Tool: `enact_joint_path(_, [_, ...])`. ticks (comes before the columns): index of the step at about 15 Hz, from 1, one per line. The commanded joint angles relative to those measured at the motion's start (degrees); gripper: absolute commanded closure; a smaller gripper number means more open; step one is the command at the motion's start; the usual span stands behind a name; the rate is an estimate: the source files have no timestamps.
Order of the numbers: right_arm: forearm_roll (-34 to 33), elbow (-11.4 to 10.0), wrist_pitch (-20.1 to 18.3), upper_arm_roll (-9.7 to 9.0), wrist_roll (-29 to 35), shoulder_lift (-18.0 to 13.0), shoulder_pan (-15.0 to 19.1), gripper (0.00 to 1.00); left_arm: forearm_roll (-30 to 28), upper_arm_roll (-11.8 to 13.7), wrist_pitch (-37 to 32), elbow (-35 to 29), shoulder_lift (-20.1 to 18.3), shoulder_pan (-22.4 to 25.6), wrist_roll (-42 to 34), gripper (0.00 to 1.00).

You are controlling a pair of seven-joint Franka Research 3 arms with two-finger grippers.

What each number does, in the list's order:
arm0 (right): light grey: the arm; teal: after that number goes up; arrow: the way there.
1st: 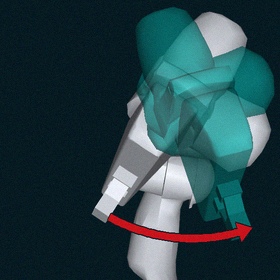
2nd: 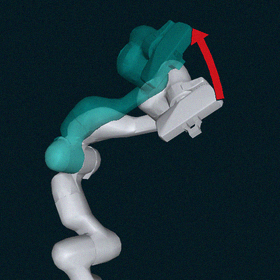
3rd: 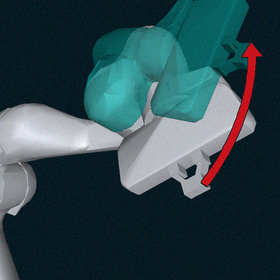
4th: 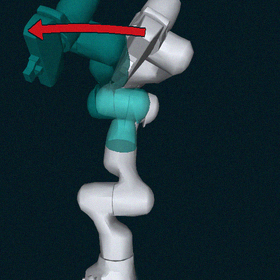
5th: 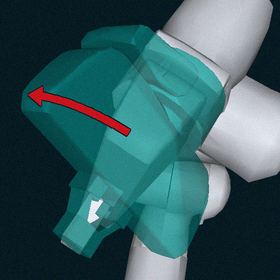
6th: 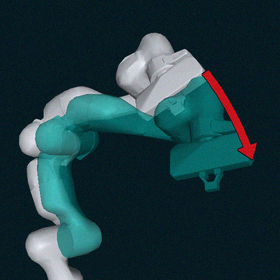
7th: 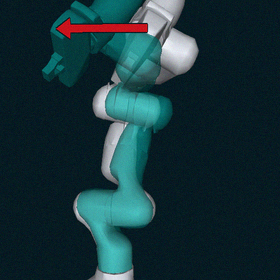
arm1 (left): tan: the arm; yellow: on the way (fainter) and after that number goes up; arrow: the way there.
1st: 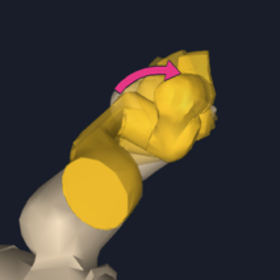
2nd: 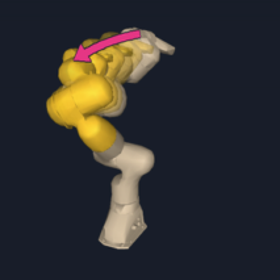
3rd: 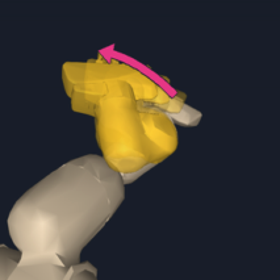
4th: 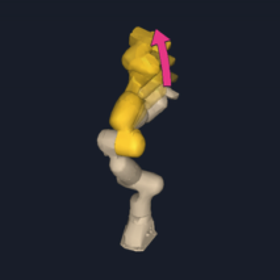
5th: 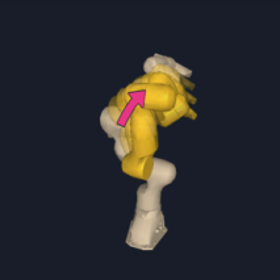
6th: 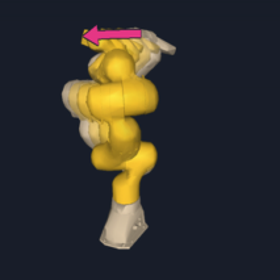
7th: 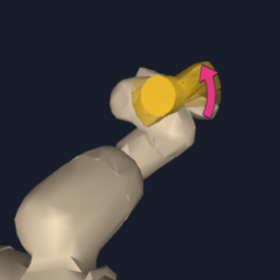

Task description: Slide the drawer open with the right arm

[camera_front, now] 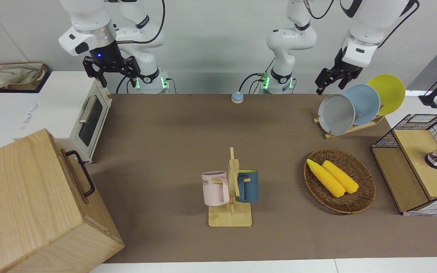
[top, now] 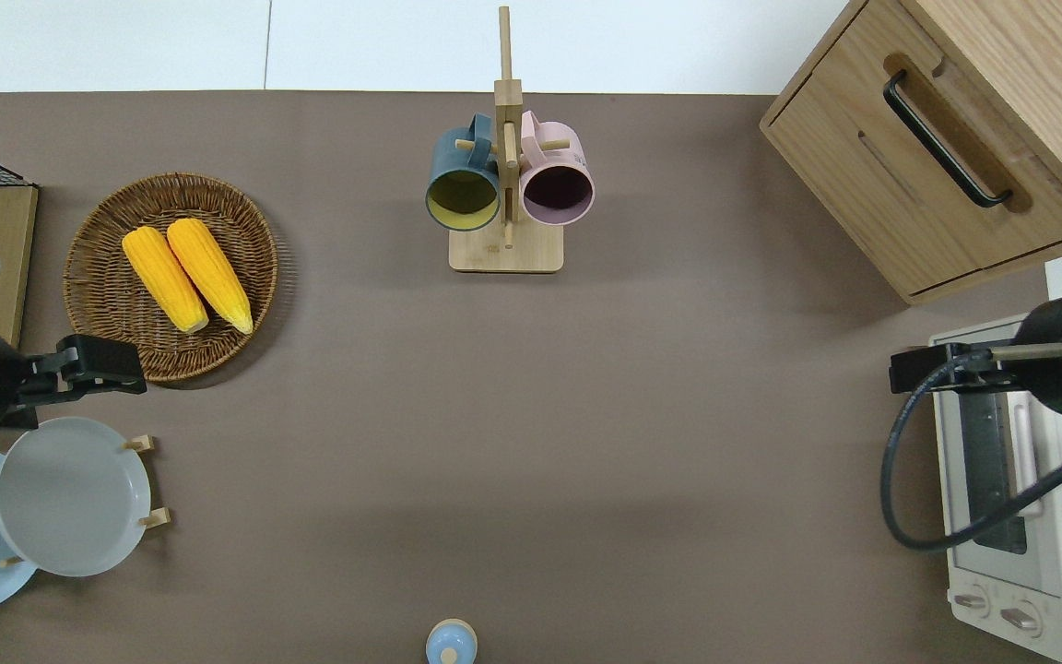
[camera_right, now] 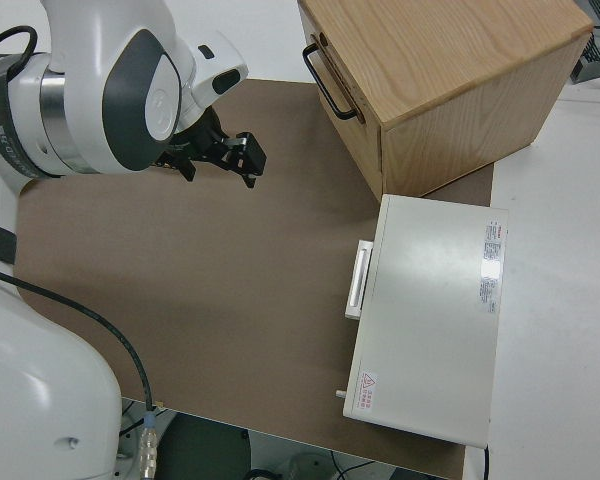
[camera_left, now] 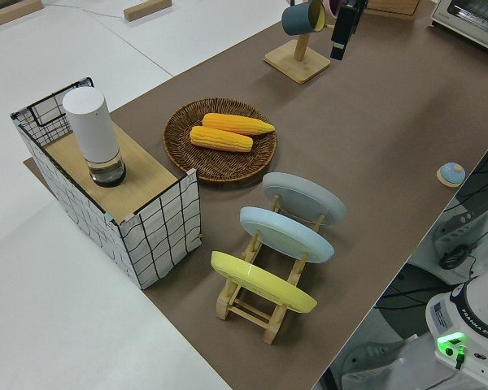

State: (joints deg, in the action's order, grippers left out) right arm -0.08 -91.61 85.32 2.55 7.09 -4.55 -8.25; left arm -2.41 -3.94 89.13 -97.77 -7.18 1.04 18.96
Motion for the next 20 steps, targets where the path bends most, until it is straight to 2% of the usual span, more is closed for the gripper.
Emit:
enact_joint_path(1, [1.0,1.5,-0.9,-0.35,-0.7,0.7,0.0,0.013,-0.1,0.2,-1.0,0.2,-0.5,-0.1,-0.6,0.01])
enact_joint_path(10, [-1.3,1.4,-0.5,-0.53,-0.7,0.7,-0.6,0.013,-0.1,0.2,-1.0,0.2,-0.5,-0.1,-0.5,0.01])
enact_joint_path(13, [-3.2,1.4,-0.5,-1.14,-0.4,0.7,-1.5,0.013,-0.1,0.2,-1.0,0.2,-0.5,-0.1,-0.5,0.01])
enact_joint_path(15, [-5.6,1.2,-0.2,-3.24,1.5,0.7,-1.5,0.013,-0.1,0.2,-1.0,0.2,-0.5,-0.1,-0.5,0.01])
enact_joint_path(18, [-9.9,0.6,1.1,-6.85,8.4,1.1,-1.8,0.013,-0.1,0.2,-0.9,0.2,-0.5,-0.1,-0.5,0.01])
enact_joint_path(20, [-16.1,-0.2,1.1,-10.00,9.6,1.8,-2.2,0.013,-0.1,0.2,-0.9,0.2,-0.5,-0.1,-0.6,0.01])
